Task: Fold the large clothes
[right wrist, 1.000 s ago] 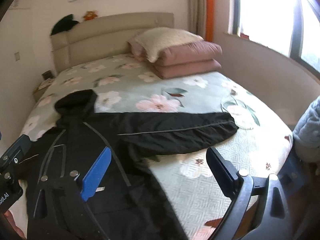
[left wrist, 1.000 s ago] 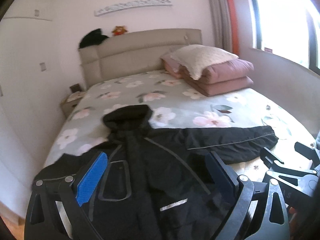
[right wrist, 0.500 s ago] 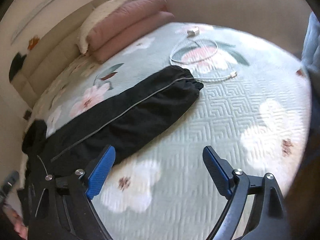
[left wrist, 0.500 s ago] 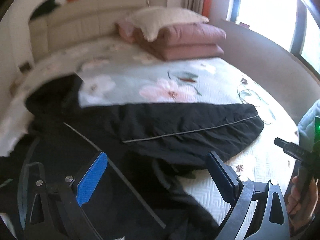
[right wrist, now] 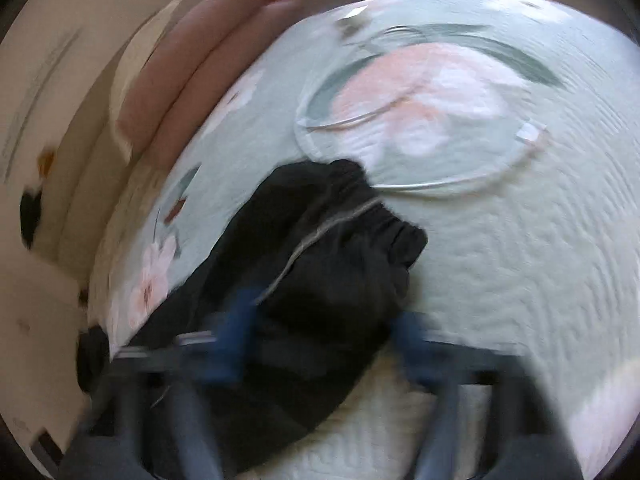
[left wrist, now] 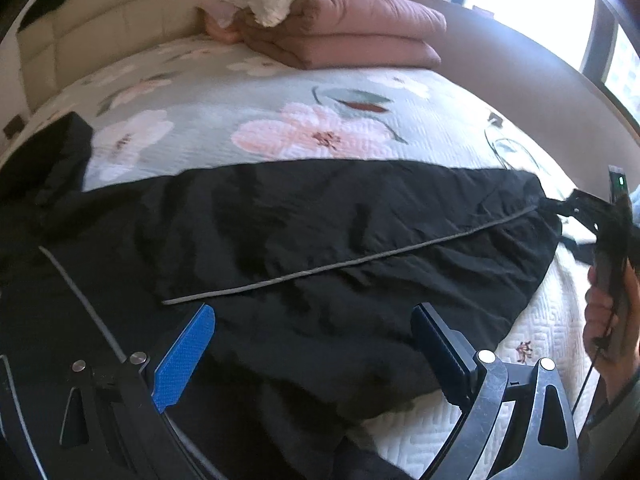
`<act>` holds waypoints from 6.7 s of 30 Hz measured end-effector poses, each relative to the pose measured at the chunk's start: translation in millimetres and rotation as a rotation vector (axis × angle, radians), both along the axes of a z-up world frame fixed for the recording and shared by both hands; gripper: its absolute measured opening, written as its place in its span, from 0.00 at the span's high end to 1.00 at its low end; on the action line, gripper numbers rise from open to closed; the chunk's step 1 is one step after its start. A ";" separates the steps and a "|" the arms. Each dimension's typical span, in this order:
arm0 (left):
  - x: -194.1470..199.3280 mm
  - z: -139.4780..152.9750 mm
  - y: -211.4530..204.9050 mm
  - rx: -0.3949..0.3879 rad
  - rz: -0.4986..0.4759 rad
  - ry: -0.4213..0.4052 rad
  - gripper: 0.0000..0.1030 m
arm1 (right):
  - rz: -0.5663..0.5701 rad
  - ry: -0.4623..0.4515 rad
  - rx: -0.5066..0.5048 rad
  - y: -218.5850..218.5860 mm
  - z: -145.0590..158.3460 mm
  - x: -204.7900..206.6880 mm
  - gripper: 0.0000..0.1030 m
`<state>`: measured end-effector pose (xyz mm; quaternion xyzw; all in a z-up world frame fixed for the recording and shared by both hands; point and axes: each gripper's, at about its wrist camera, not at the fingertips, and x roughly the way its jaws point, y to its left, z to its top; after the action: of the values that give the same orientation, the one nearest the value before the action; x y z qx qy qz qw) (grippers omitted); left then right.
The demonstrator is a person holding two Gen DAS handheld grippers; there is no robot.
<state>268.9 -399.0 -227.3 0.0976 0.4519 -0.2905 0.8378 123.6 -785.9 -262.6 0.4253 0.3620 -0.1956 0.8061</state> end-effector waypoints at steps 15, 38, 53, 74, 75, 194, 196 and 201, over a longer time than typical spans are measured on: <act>5.0 -20.9 -11.6 0.019 -0.080 0.088 0.40 | 0.026 0.140 -0.137 28.8 13.1 -20.4 0.86; -16.9 106.3 344.5 -0.162 0.220 -0.170 0.38 | 0.817 -0.062 -0.424 519.4 197.6 90.1 0.86; -7.2 33.4 446.9 -0.147 0.350 -0.044 0.38 | 1.114 0.134 -0.258 695.6 55.7 132.4 0.63; 83.4 -24.2 370.2 -0.318 0.314 0.220 0.83 | 0.887 0.017 -0.302 528.4 130.3 59.5 0.44; 84.3 -21.7 368.9 -0.305 0.317 0.202 0.83 | 0.873 0.021 -0.311 525.0 130.7 60.1 0.44; -63.1 57.7 685.0 -0.079 0.835 -0.281 0.82 | 1.120 -0.028 -0.486 784.2 88.6 130.1 0.38; -56.5 68.2 650.6 -0.097 0.745 -0.291 0.83 | 1.103 -0.078 -0.446 766.6 104.9 116.4 0.38; -34.4 86.0 555.4 -0.122 0.529 -0.308 0.83 | 1.029 -0.126 -0.422 713.8 136.3 74.8 0.38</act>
<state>234.5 156.5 -141.3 -0.0309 0.3109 -0.0710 0.9473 198.4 -72.1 -126.3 0.0342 0.4270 0.1806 0.8854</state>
